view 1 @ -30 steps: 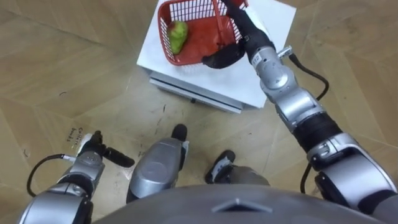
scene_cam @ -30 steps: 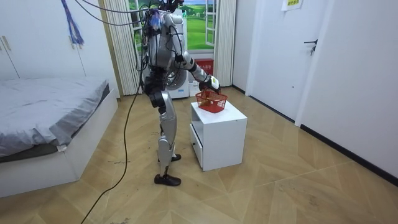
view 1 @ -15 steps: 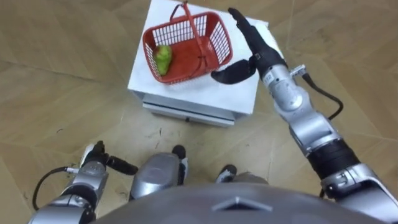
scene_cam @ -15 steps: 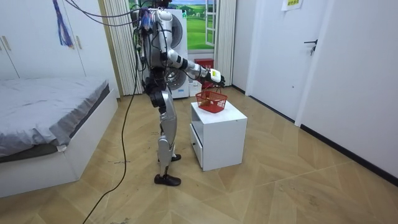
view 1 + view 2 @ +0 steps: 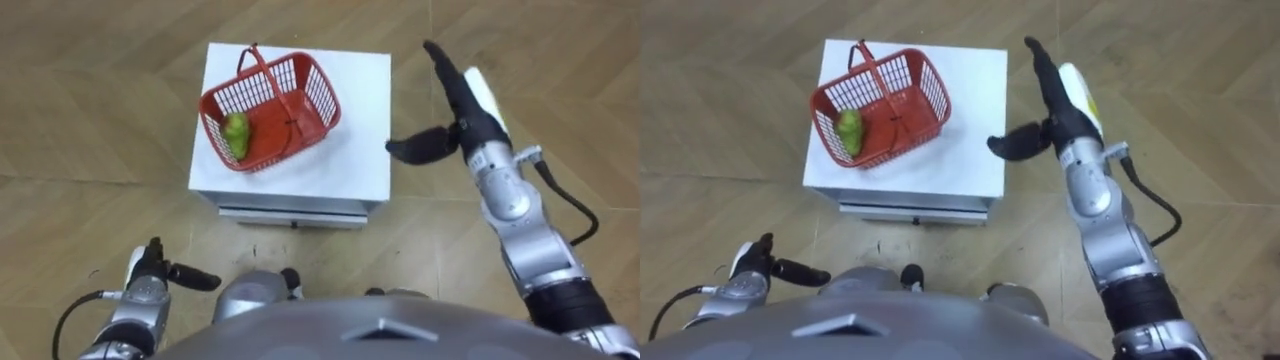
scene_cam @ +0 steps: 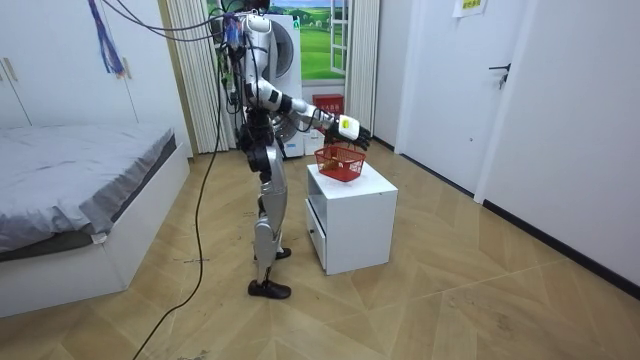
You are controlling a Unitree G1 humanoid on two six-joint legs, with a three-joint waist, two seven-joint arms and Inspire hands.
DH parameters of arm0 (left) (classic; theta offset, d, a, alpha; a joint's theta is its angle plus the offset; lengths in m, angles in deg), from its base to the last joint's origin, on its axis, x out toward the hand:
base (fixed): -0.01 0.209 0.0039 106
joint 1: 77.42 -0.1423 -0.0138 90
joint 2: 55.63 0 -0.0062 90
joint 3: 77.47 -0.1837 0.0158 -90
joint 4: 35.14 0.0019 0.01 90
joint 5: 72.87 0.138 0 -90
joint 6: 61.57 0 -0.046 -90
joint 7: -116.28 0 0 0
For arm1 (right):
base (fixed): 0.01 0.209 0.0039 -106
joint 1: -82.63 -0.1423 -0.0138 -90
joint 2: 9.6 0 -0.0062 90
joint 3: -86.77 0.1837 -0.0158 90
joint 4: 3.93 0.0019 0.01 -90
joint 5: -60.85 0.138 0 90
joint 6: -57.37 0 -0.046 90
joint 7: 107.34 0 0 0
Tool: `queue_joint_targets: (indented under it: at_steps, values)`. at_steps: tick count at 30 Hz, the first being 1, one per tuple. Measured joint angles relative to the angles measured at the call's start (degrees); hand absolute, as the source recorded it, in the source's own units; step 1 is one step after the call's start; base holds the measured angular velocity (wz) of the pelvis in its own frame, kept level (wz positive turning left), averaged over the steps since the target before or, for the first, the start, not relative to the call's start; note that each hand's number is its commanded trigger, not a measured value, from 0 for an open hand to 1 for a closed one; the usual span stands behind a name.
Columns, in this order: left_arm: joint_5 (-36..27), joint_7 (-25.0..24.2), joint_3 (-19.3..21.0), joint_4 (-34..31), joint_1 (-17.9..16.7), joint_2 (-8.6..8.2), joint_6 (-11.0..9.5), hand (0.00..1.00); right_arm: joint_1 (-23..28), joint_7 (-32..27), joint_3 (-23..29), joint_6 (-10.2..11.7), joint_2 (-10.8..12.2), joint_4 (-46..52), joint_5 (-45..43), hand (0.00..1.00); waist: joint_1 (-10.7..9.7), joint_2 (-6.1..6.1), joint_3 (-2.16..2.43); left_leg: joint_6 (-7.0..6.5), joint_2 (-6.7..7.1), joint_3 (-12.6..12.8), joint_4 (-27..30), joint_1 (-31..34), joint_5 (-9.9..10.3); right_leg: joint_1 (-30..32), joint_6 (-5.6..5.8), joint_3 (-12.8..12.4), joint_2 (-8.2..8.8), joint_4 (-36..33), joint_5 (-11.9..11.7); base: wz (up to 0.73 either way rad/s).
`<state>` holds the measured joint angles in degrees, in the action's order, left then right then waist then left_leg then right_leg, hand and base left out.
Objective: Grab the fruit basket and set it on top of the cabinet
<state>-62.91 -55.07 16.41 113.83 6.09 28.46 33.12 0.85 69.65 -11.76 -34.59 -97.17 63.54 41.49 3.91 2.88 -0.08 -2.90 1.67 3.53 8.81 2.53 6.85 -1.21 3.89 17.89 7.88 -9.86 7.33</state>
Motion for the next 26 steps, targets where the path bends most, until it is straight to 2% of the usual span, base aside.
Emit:
queue_joint_targets:
  at_steps: [4,6,10,14,15,16,21,26]
  values:
    - [3.3,0.9,3.1,0.7,-2.2,-0.10,-0.9,0.00,1.4,-0.2,4.6,0.1,0.0,-18.8,-1.8,0.00,-0.4,-0.14,-0.02,0.22,-0.02,-0.2,-0.1,-1.8,0.7,-1.9,0.47,-0.1,-0.13,0.2,0.4,-0.02]
    - [4.8,1.2,4.0,0.7,-2.7,-0.09,-1.1,0.00,2.1,-0.2,6.5,0.0,-0.2,-24.8,-1.9,0.00,-0.5,-0.34,-0.04,0.30,-0.05,-0.2,-0.2,-2.1,1.0,-2.4,0.51,-0.1,-0.23,0.3,0.6,0.00]
    - [9.8,1.7,4.3,1.8,-4.8,-0.35,-0.3,0.00,2.3,-0.1,7.3,-0.6,0.3,-35.8,-3.1,0.00,-0.5,-0.11,-0.12,0.41,0.00,-0.4,-0.2,-3.4,1.4,-3.8,0.62,-0.2,-0.27,0.2,1.1,0.01]
    - [12.2,1.5,4.2,1.7,-6.6,-1.15,2.5,0.00,1.9,0.6,7.2,-2.8,2.1,-41.8,-3.4,0.00,-0.5,0.24,-0.13,0.58,-0.02,-0.8,0.7,-4.9,2.2,-5.8,0.62,0.1,-0.29,0.2,1.8,0.04]
    - [12.2,0.7,4.2,1.7,-7.1,-1.47,3.3,0.00,1.9,1.1,7.3,-3.7,2.8,-43.5,-3.2,0.00,-0.6,0.43,-0.23,0.59,-0.02,-0.9,1.0,-5.3,2.6,-6.3,0.63,0.4,-0.27,0.2,2.1,0.08]
    - [12.2,0.4,4.3,1.8,-7.7,-1.96,4.0,0.00,1.8,1.7,7.3,-4.7,3.5,-44.7,-3.2,0.00,-0.4,0.36,-0.13,0.62,-0.04,-1.0,1.3,-5.8,2.9,-6.7,0.62,0.5,-0.27,0.1,2.2,0.00]
    - [12.1,-1.3,4.3,1.8,-9.0,-4.24,5.8,0.00,1.9,4.3,7.3,-7.8,4.9,-46.8,-3.2,0.00,-0.5,-0.09,-0.03,0.60,-0.06,-1.3,2.8,-6.2,4.1,-7.9,0.72,0.8,-0.25,0.1,2.7,0.03]
    - [12.1,-2.9,4.2,1.7,-8.9,-4.48,6.6,0.00,2.0,5.8,7.3,-10.3,5.1,-47.1,-2.9,0.00,-0.6,-0.51,0.15,0.63,-0.06,-1.5,2.9,-6.2,4.1,-8.1,0.76,1.1,-0.29,0.1,2.8,0.03]
